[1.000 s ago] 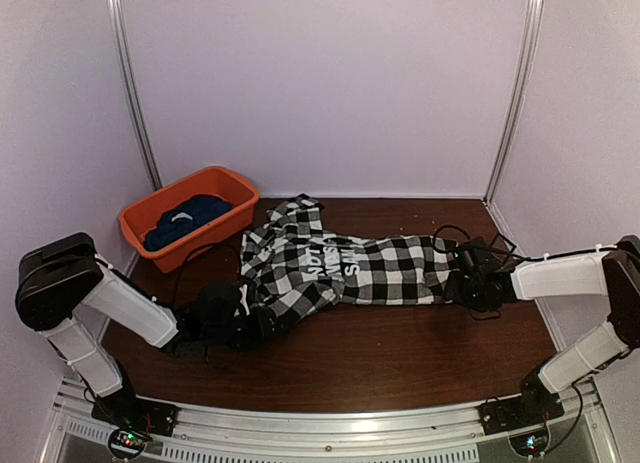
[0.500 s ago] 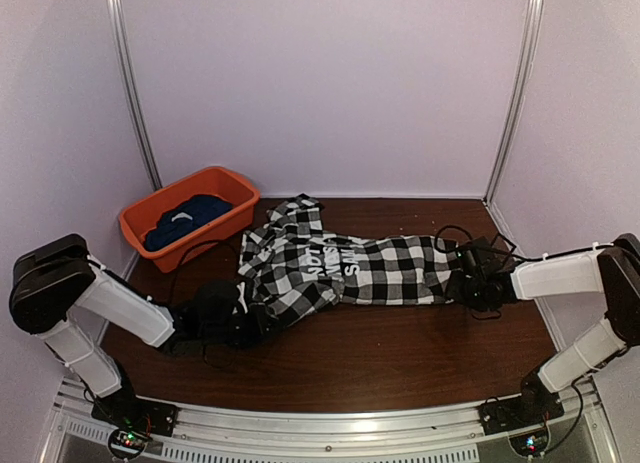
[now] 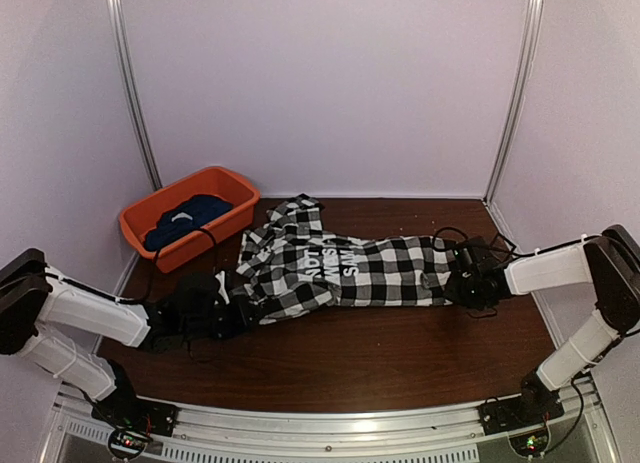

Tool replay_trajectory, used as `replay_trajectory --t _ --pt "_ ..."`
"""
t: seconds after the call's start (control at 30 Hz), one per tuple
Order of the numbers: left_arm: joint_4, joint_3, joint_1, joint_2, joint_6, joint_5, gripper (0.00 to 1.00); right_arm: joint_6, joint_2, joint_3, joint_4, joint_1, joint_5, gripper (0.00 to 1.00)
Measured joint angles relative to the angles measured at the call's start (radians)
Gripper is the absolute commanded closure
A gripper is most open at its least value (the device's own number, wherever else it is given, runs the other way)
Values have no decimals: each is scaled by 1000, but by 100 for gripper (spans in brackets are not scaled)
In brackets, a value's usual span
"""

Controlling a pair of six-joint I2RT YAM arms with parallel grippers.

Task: Pin the brooch onto the clothing
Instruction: Smooth out the clothing with brooches at the center of the board.

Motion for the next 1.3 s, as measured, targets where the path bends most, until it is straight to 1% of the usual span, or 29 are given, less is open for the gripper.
replay_trajectory --t 0.07,0.2,0.3,0.4,0.53,0.57,0.63,0.73,0.83,0.9,0.97,1.0,1.07,1.17,1.23,1.3 --pt "-24 -20 26 -23 8 -3 100 0 -3 0 -1 0 -1 100" --pt "-77 -45 68 -95 27 -10 100 4 -26 0 -17 0 2 100" --pt "-108 -46 76 -146 45 -11 100 4 -51 0 -30 1 7 100" --pt "-120 -46 76 -161 56 -10 100 4 -57 1 -37 1 8 100" --pt "-122 -55 77 -148 60 2 100 3 -57 2 -47 2 6 88" --pt "-121 -60 77 -142 60 6 98 0 -57 2 -49 2 7 85" --pt "-122 -71 78 -132 60 9 88 0 -57 2 -57 0 9 78" --pt "-138 -82 82 -130 63 9 71 -13 -65 2 -78 0 11 69" --pt "-162 -81 84 -149 75 2 61 -19 -106 2 -101 -1 13 64" --pt "-182 -76 84 -172 89 -7 48 -23 -149 2 -109 -1 15 61" --pt "-207 -61 84 -197 113 -16 38 -26 -188 3 -120 -1 18 60" --pt "-217 -49 84 -207 121 -22 35 -29 -205 6 -129 -1 19 60" --pt "-232 -19 84 -221 145 -31 35 -37 -232 22 -143 0 20 60" --pt "-241 34 84 -218 187 -41 35 -53 -262 48 -149 5 19 64" --pt "-244 94 84 -192 222 -44 36 -60 -269 68 -146 10 15 68" --pt "-238 163 83 -138 256 -35 39 -68 -265 86 -136 14 0 75"
